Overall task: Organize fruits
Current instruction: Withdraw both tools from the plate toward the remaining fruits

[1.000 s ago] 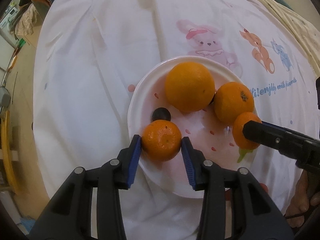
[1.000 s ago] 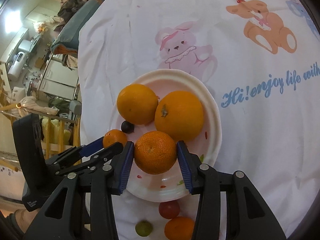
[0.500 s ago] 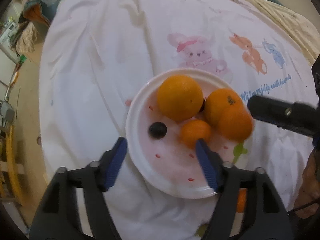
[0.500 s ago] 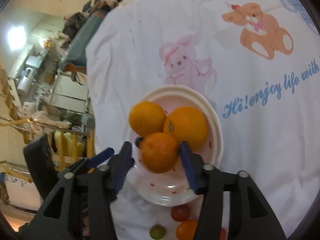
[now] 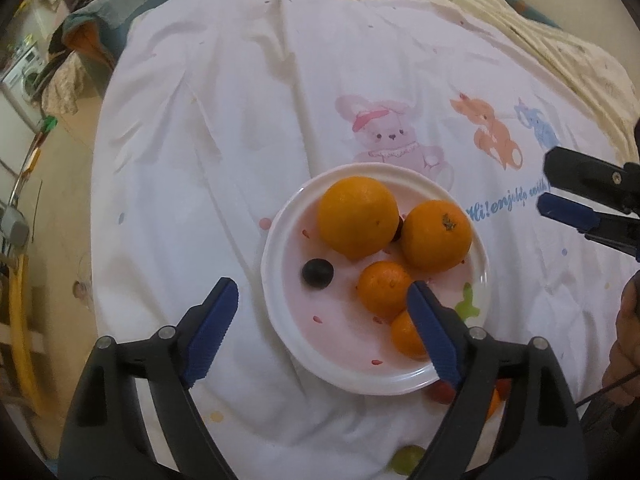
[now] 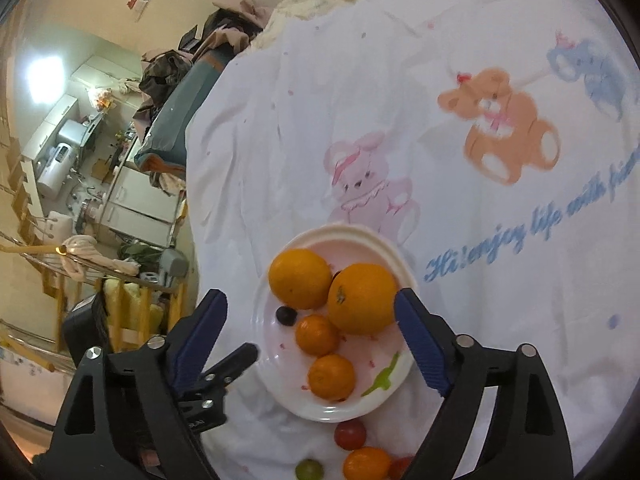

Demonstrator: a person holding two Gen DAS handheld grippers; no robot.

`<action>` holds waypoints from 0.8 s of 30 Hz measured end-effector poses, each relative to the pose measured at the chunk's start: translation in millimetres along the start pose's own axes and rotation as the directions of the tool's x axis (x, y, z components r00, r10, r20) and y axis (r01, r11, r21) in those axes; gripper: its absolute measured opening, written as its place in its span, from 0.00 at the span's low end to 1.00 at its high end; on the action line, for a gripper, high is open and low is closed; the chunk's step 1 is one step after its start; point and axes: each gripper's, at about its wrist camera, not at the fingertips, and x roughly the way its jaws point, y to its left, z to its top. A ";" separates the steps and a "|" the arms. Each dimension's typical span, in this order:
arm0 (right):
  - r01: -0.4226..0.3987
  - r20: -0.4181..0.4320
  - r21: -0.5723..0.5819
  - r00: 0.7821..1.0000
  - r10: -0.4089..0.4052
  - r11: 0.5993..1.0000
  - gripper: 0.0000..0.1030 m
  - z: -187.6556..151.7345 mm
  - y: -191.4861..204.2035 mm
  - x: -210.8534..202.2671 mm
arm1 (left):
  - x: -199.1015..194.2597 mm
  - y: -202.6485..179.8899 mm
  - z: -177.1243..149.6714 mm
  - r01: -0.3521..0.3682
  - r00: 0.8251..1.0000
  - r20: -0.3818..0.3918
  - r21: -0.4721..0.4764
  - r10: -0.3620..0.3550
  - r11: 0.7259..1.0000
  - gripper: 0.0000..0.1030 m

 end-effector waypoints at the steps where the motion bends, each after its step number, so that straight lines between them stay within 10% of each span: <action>1: 0.009 0.010 -0.004 1.000 -0.009 1.000 0.89 0.1 0.0 -3.7 | -2.4 1.5 -0.2 0.004 1.000 0.007 -0.011 -0.004 1.000 0.82; 24: 0.097 0.028 -0.013 0.995 -0.096 0.995 0.89 -54.8 -1.3 -57.3 | -52.3 16.0 -33.3 0.036 0.997 0.076 -0.034 -0.034 0.999 0.81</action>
